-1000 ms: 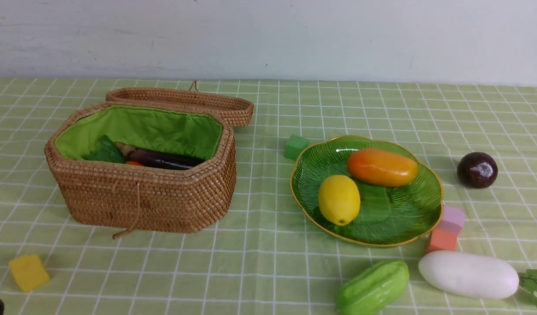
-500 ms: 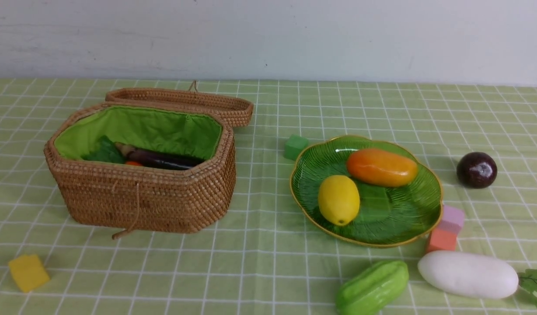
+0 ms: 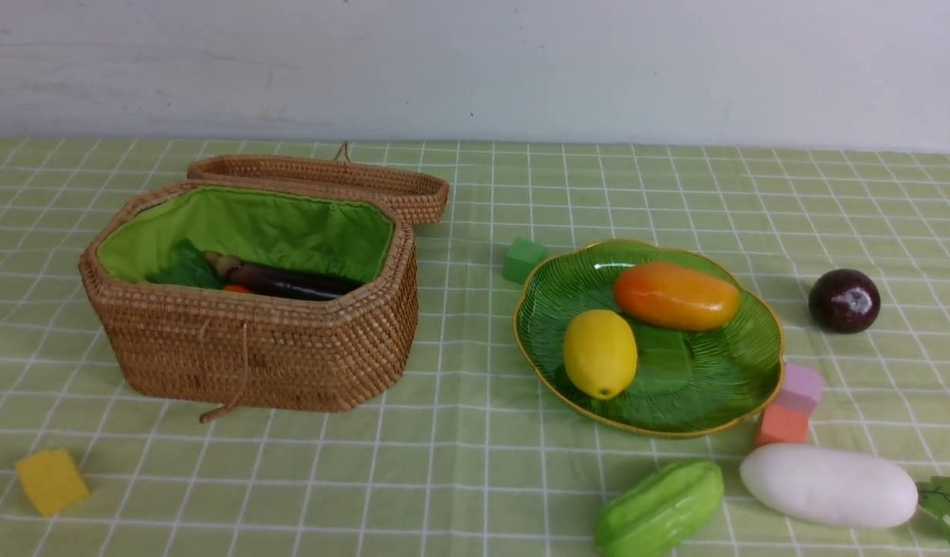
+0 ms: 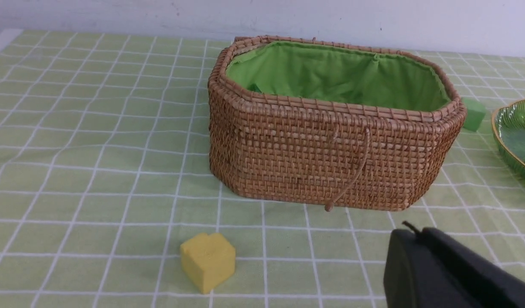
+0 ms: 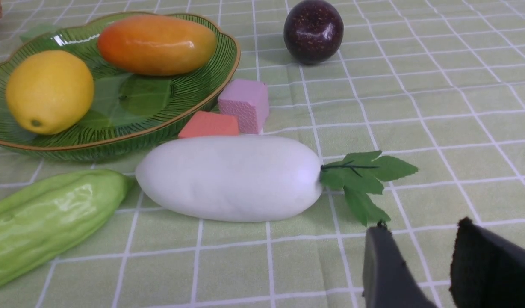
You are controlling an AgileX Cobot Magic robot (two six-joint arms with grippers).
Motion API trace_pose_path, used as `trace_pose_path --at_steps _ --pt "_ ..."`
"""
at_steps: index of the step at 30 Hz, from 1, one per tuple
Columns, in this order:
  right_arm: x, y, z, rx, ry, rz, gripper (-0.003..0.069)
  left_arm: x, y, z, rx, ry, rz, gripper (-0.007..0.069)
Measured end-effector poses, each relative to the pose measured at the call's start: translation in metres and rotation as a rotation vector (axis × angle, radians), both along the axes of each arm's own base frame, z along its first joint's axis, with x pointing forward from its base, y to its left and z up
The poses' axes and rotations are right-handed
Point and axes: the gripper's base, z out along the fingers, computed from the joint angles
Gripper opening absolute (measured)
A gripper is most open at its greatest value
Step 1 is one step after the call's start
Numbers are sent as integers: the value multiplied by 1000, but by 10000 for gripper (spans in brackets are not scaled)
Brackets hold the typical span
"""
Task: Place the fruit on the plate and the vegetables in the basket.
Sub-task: Take a daikon with your right arm and place it on the basket on the left.
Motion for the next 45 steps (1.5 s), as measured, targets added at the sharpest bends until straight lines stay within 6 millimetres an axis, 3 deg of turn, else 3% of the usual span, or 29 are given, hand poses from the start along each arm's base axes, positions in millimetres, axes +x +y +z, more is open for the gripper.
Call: trace_pose_path --at_steps 6,10,45 --pt "0 0 0 0 0 0 242 10 -1 -62 10 108 0 -13" --pt "0 0 0 0 0 0 242 12 -1 -88 17 184 0 -13" --pt "0 1 1 -7 -11 27 242 13 1 -89 10 169 43 8"
